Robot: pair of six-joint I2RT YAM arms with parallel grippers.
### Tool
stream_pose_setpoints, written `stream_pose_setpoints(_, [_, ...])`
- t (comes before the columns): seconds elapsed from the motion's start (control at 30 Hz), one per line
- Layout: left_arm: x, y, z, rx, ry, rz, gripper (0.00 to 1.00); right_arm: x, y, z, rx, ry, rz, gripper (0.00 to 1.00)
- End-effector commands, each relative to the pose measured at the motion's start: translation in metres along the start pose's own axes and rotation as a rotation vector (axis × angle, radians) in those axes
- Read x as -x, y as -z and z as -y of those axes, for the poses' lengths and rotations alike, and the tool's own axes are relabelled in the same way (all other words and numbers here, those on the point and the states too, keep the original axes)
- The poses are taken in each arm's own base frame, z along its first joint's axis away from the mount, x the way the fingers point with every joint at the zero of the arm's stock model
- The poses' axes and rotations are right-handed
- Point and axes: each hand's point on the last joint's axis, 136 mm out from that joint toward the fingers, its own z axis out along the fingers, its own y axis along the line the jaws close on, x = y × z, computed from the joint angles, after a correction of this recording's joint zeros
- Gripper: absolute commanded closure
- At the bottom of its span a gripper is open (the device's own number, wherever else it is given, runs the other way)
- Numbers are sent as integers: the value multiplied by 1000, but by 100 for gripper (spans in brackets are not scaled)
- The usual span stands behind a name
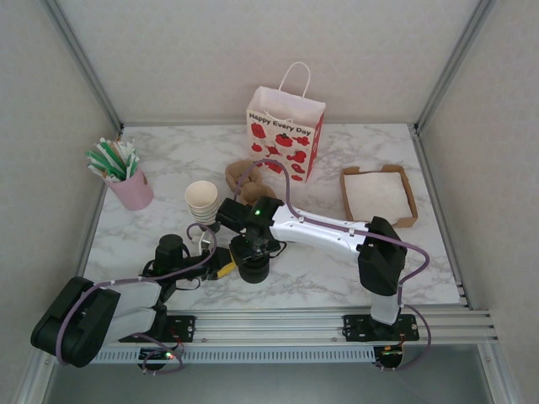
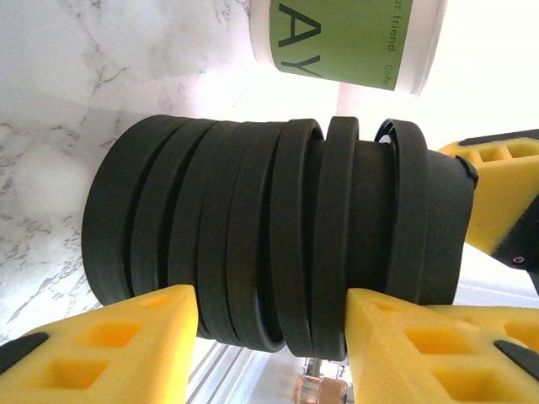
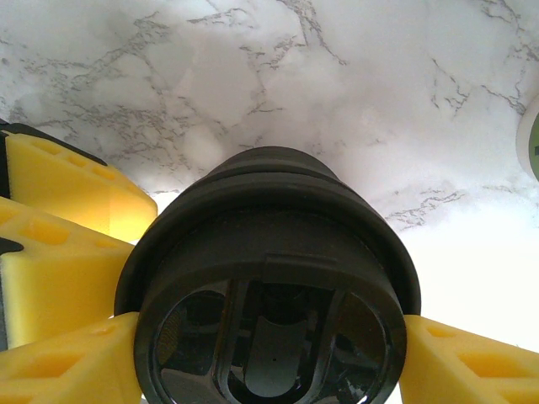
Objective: Pack the takeout coffee
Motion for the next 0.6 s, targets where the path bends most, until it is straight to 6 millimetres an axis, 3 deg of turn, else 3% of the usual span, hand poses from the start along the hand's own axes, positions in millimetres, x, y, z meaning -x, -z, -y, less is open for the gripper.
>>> stream_pose_setpoints(0.0, [4,-1,2,8,-28,11,51,-1,18,-2,15,-13,12,28])
stream_pose_setpoints(0.57, [5,-1,-3,26,-30,13,51,-2,24,0,10,-9,16,28])
